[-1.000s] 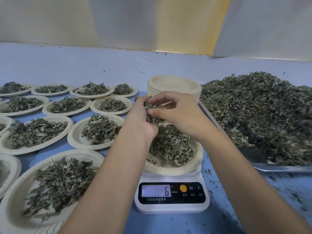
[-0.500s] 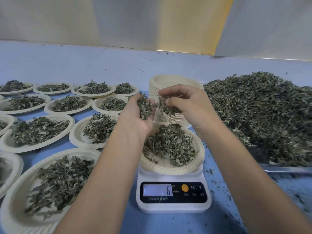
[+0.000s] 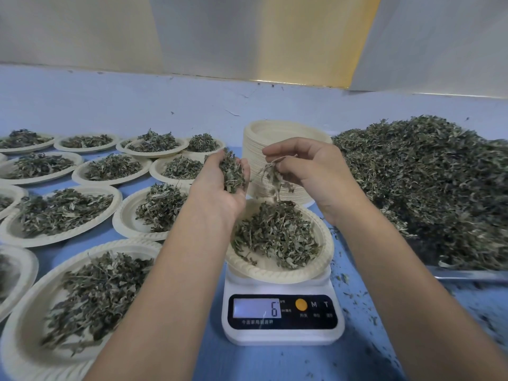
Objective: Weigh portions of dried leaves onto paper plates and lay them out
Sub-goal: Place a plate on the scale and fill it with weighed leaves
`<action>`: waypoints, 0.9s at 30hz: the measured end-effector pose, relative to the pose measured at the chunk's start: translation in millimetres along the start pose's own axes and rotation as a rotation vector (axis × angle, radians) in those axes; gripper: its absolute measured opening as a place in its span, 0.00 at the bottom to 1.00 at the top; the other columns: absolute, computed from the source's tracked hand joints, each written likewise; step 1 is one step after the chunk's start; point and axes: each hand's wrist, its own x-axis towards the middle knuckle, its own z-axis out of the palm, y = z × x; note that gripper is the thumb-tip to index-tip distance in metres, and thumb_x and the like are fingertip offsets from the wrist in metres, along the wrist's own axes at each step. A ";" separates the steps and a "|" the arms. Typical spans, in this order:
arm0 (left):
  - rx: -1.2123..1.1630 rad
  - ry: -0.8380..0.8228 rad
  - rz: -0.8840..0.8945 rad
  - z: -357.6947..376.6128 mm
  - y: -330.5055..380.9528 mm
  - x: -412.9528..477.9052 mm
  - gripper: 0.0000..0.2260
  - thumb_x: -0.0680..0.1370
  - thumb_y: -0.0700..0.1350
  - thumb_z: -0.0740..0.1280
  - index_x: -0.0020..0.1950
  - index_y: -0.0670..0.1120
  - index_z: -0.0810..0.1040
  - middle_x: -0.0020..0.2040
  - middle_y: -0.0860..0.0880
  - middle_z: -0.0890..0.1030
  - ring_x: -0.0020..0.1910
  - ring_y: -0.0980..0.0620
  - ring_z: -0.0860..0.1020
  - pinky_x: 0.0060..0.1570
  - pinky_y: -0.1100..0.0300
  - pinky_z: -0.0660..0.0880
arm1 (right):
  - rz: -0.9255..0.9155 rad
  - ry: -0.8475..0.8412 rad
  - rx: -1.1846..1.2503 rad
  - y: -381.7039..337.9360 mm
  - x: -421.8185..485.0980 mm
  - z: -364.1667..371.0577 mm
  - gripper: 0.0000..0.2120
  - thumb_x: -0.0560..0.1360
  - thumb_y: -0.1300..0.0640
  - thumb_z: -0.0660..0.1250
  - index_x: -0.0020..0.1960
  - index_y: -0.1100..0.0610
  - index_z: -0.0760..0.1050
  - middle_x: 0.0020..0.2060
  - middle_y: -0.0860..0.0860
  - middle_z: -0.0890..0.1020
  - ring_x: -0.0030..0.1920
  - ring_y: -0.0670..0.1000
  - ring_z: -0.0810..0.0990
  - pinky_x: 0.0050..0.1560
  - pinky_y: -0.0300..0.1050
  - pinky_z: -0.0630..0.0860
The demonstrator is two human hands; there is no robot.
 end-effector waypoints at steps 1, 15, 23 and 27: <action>-0.017 0.007 0.003 0.1 -0.2 0.3 0.10 0.80 0.42 0.61 0.41 0.39 0.70 0.32 0.45 0.73 0.24 0.52 0.75 0.33 0.64 0.75 | 0.000 -0.002 0.002 0.2 0.0 0.0 0.17 0.72 0.74 0.61 0.42 0.55 0.81 0.36 0.48 0.83 0.37 0.40 0.79 0.41 0.33 0.76; -0.097 -0.014 -0.065 2.4 -3.2 -5.0 0.10 0.79 0.41 0.64 0.40 0.39 0.72 0.30 0.43 0.76 0.18 0.51 0.74 0.40 0.56 0.79 | 0.015 0.044 0.199 5.3 1.8 6.1 0.17 0.72 0.76 0.60 0.43 0.58 0.80 0.38 0.50 0.84 0.40 0.44 0.83 0.46 0.36 0.78; -0.012 -0.089 -0.130 9.2 -10.5 -6.7 0.09 0.79 0.40 0.62 0.39 0.39 0.73 0.28 0.45 0.78 0.33 0.50 0.75 0.42 0.58 0.75 | -0.060 0.054 0.100 5.0 -1.9 17.7 0.15 0.72 0.75 0.63 0.45 0.57 0.80 0.41 0.49 0.84 0.44 0.42 0.82 0.49 0.33 0.78; 0.003 -0.110 -0.120 11.6 -12.9 -10.3 0.10 0.80 0.40 0.60 0.39 0.40 0.72 0.35 0.44 0.76 0.34 0.50 0.75 0.43 0.58 0.74 | -0.162 0.081 -0.117 4.4 -4.6 20.1 0.13 0.72 0.71 0.65 0.45 0.55 0.82 0.42 0.46 0.85 0.45 0.40 0.82 0.51 0.33 0.77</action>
